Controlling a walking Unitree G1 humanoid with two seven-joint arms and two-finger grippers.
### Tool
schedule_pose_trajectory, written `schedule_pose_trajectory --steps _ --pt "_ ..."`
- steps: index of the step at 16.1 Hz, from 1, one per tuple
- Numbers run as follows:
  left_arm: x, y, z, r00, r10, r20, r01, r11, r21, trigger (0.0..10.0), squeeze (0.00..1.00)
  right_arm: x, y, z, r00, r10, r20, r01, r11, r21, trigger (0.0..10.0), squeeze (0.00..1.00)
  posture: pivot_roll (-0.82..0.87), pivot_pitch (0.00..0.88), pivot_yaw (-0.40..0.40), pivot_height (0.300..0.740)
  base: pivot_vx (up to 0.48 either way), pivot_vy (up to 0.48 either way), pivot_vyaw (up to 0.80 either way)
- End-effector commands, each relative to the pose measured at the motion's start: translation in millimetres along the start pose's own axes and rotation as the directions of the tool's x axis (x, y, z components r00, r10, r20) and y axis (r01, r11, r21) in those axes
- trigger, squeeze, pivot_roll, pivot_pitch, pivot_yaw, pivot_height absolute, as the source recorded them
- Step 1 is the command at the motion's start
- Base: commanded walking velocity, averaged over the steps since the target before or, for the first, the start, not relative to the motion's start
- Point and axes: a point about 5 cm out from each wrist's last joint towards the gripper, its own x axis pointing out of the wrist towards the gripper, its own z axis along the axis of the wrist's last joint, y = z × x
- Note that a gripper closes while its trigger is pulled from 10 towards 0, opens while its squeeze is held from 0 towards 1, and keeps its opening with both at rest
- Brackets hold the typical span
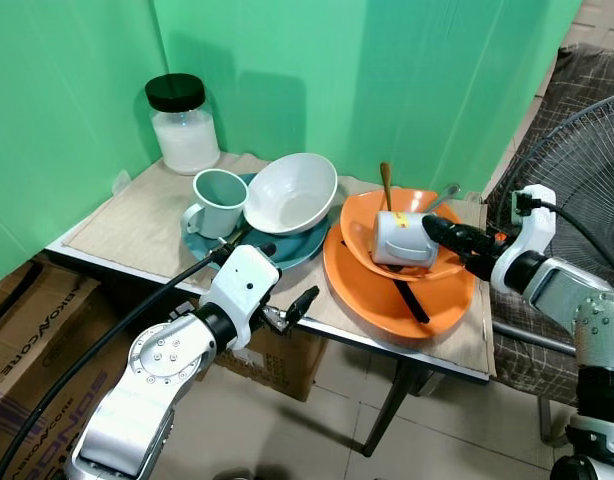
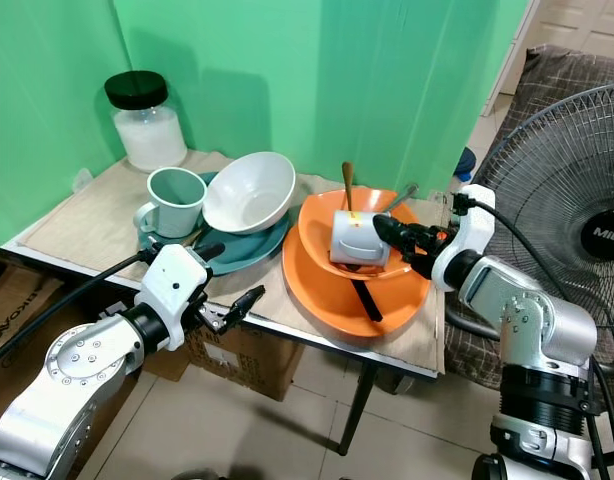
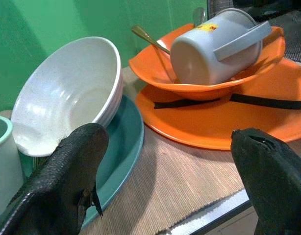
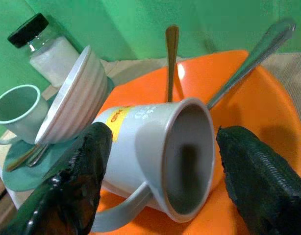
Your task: Setting the table
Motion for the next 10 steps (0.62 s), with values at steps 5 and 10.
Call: schedule_pose_trajectory --steps 5,10 --pt "1.2 -0.8 3 1.000 -0.015 0.012 0.015 1.000 0.016 10.0 0.00 5.3 12.9 0 0.995 0.097 -0.009 -0.096 0.991 0.092 0.0 0.00 0.04 0.000 -0.010 0.740 0.000 0.000 0.00" --pt "0.3 -1.7 3 1.000 -0.017 0.009 0.017 1.000 0.017 10.0 0.00 10.1 21.4 -2 0.988 0.149 -0.042 -0.144 0.985 0.098 0.0 0.00 0.04 0.000 -0.015 0.740 0.000 0.000 0.00"
